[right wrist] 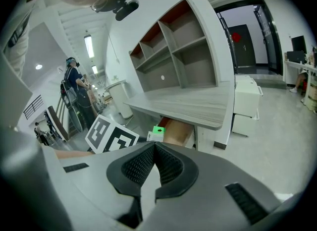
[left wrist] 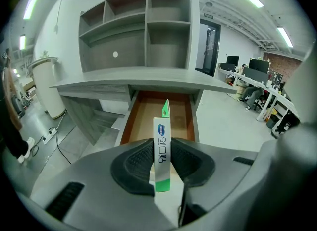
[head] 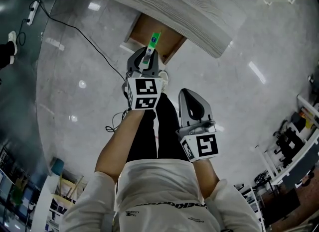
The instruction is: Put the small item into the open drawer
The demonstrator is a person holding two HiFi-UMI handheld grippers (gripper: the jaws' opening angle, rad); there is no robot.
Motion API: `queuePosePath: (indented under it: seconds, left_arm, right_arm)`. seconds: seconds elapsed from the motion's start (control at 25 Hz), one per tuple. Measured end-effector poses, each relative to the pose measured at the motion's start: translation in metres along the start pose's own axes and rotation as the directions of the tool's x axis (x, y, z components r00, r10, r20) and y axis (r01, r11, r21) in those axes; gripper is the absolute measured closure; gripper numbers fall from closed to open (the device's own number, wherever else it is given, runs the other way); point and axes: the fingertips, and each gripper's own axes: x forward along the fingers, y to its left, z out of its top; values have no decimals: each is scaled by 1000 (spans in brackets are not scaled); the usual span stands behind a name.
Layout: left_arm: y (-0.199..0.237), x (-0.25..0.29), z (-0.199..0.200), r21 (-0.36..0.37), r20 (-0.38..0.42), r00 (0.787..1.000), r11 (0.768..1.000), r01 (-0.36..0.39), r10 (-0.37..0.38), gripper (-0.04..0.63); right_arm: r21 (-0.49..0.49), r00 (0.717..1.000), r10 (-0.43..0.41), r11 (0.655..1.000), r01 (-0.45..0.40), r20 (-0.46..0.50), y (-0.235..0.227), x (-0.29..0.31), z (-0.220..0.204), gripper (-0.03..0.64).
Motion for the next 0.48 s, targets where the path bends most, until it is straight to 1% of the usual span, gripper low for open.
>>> queuePosePath:
  seconds: [0.2, 0.48]
  left_arm:
    - [0, 14, -8, 4, -25, 1000, 1000, -3, 3, 492]
    - [1, 26, -5, 18, -28, 1000, 1000, 3, -2, 492]
  right_arm:
    - [-5, 1000, 3, 1000, -3, -9, -3, 2, -2, 584]
    - [-3, 1000, -1, 1000, 1, -17, -6, 5, -3, 584]
